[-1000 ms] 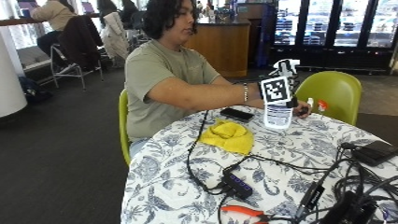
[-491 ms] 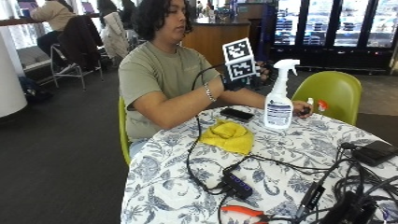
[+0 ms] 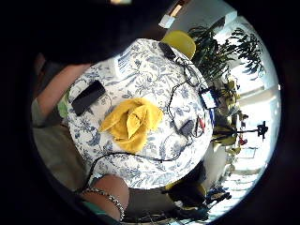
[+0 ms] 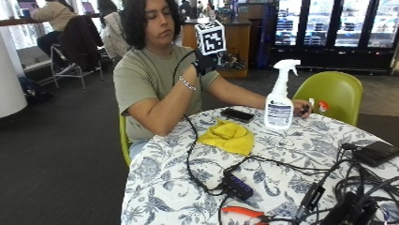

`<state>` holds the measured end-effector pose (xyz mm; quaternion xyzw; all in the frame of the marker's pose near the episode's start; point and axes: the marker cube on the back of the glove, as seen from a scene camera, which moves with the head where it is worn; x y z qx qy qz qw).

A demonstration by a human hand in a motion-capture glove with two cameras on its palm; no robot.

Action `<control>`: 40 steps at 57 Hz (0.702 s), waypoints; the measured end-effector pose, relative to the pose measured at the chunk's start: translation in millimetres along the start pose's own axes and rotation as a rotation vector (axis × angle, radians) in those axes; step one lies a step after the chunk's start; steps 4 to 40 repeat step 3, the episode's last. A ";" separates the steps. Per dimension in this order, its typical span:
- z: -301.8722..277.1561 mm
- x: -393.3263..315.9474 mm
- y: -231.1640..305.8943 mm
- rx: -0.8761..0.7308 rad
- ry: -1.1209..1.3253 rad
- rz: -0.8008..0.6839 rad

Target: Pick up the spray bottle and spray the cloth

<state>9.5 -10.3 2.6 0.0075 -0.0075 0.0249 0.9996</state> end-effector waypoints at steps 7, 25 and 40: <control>-0.6 -4.0 4.3 -0.004 0.016 -0.014; -0.6 -4.0 4.3 -0.004 0.016 -0.014; -0.6 -4.0 4.3 -0.004 0.016 -0.014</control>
